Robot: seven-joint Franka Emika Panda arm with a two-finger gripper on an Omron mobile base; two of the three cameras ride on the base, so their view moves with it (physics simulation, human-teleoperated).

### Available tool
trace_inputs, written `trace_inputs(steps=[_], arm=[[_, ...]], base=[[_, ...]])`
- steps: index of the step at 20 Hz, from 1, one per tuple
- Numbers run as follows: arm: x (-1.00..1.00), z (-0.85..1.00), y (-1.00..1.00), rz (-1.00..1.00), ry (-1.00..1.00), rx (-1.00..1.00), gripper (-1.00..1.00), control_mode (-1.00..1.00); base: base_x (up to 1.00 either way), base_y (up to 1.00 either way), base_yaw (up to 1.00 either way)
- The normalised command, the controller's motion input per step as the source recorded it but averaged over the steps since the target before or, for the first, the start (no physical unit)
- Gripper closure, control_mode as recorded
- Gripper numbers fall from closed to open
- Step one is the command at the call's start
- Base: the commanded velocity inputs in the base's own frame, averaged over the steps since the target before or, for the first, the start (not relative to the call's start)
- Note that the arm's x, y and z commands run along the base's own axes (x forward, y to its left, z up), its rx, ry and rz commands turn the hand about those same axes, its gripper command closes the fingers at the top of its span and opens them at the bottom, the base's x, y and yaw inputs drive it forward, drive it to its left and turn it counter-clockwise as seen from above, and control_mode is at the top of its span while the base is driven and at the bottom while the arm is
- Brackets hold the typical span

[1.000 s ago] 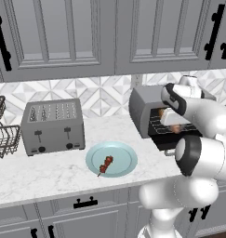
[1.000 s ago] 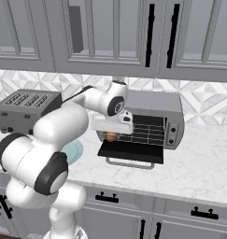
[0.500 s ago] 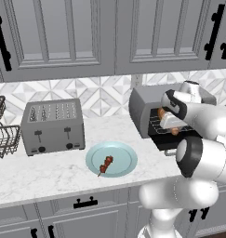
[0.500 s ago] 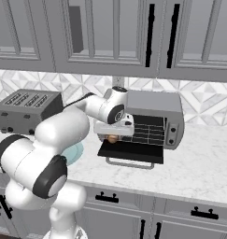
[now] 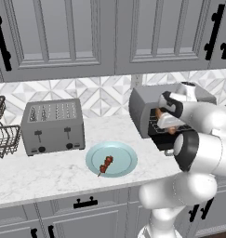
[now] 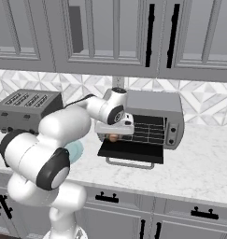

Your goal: Pick up the kebab skewer and baguette bread, and place them inside the toaster oven. Close the toaster oven door and start by setting the timer.

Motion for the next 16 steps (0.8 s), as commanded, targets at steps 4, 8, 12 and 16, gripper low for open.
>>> trace_inputs(steps=[4, 8, 12, 16], arm=[[0.22, -0.01, 0.00, 0.00, 0.00, 0.00, 1.00, -1.00], [0.16, -0.09, 0.00, 0.00, 0.00, 0.00, 1.00, -1.00], [0.02, -0.03, 0.00, 0.00, 0.00, -0.02, -1.00, -1.00], [0.00, 0.00, 0.00, 0.00, -0.04, -0.02, -1.00, -1.00]], base=[[0.00, 0.00, 0.00], [0.00, 0.00, 0.00], [0.00, 0.00, 0.00], [0.00, 0.00, 0.00]])
